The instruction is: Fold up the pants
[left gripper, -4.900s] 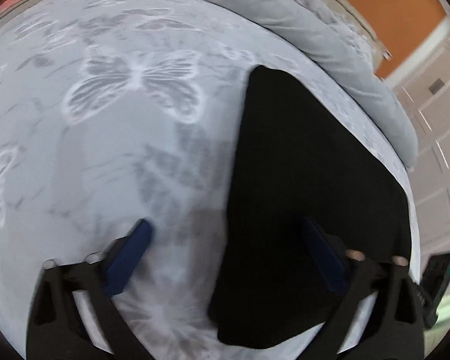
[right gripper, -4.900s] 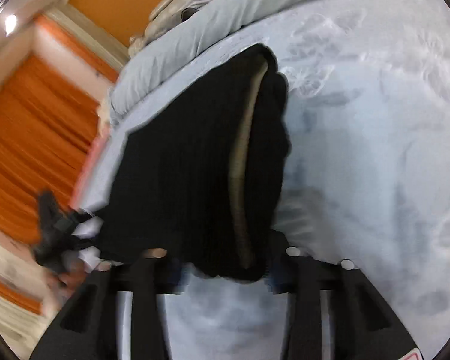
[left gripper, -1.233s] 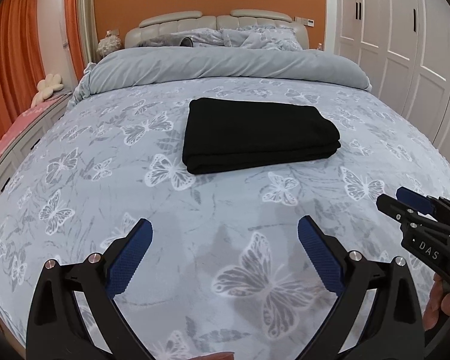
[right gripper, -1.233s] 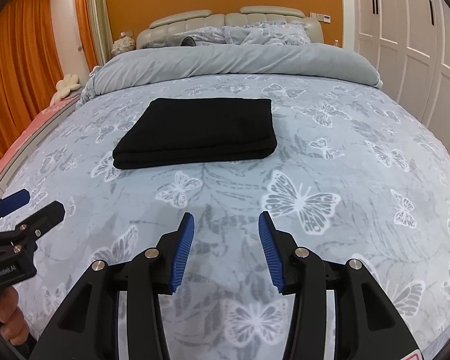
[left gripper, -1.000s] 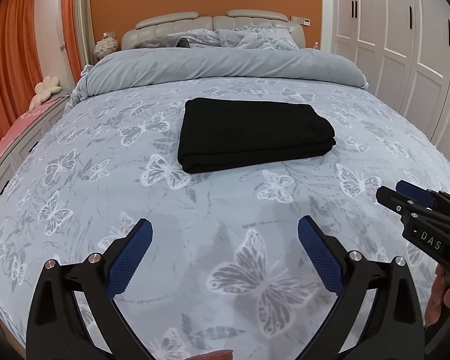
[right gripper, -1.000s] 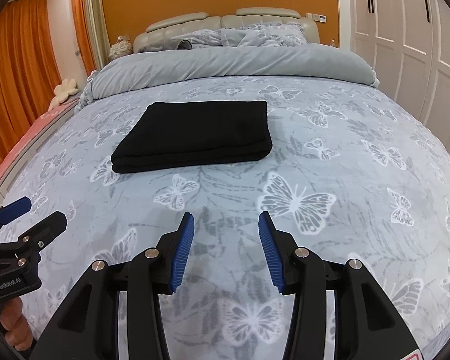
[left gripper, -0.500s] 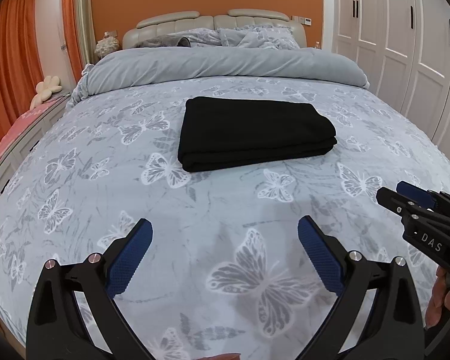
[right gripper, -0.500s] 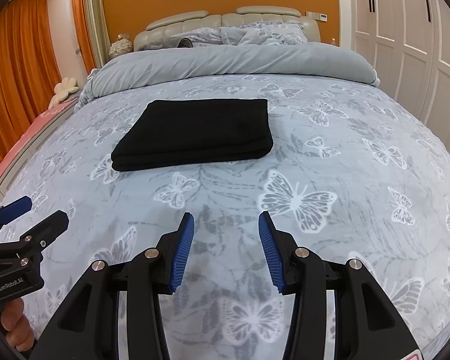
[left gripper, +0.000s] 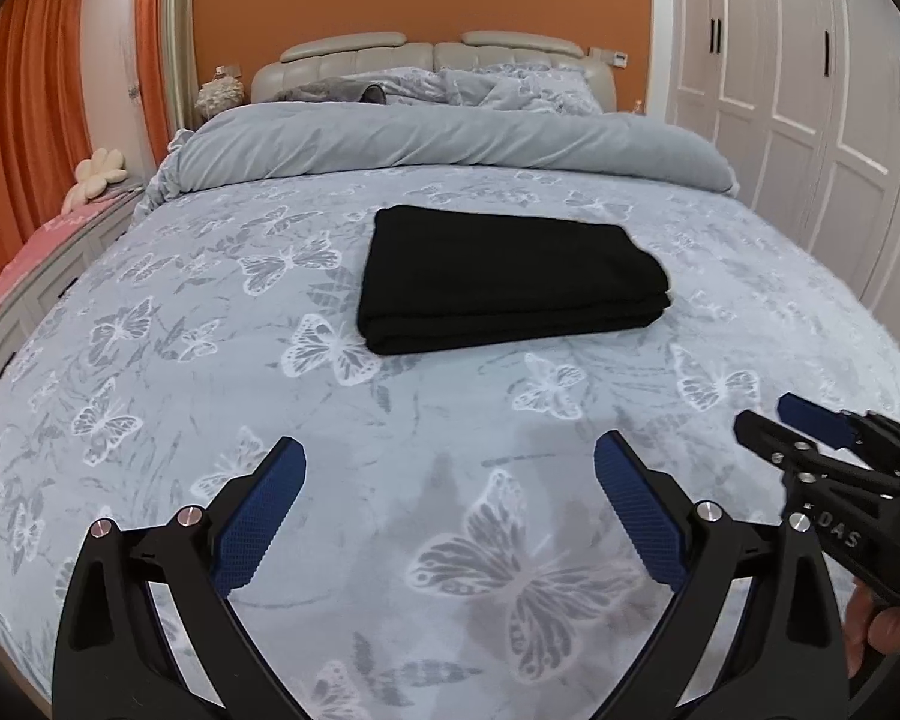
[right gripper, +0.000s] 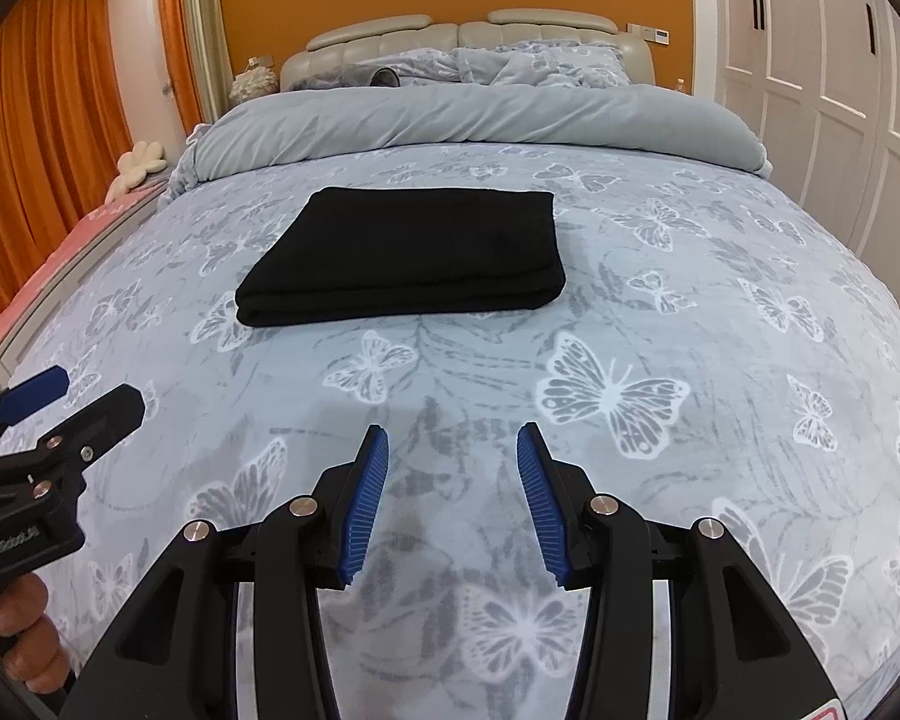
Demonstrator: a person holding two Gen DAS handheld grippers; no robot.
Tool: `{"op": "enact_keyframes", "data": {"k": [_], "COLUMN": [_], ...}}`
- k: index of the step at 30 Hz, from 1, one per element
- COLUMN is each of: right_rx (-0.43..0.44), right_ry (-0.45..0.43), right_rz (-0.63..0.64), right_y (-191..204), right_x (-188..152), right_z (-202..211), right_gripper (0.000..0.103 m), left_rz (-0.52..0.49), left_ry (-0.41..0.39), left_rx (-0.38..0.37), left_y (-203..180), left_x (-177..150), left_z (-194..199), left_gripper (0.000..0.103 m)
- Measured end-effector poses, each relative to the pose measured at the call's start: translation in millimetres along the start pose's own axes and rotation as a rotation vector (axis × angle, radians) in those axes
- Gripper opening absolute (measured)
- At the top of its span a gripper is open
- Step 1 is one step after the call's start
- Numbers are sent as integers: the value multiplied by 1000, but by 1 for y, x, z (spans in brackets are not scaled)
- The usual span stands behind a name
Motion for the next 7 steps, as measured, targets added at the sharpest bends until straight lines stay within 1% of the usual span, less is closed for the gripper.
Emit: {"op": "enact_keyframes", "data": {"k": [2,4,7], "right_rx": [2,-7,-8], "right_ry": [1,-6,-6], "right_rz": [2,3,7], "right_y": [0,0,1], "right_x": [-1,-2,-2], "right_z": [0,2,2], "right_gripper": [46,52,52], "left_rz": [-2,-8,-16], "left_ry": [24,12,12], "left_rx": [24,36,40], "left_y": [1,1,1], "left_x": [0,-1,-3], "left_z": [-2,0,0], "left_gripper": [95,95,95]}}
Point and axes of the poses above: each gripper's, at about its wrist camera, not at the fingertips, and z roughly against the way its jaws point, y to its left, x to its top, the point moved 1 cm from there along -z, roughly the way its jaws point, and after that the axes turned 15 degrees about y, right-handed, at the moved point
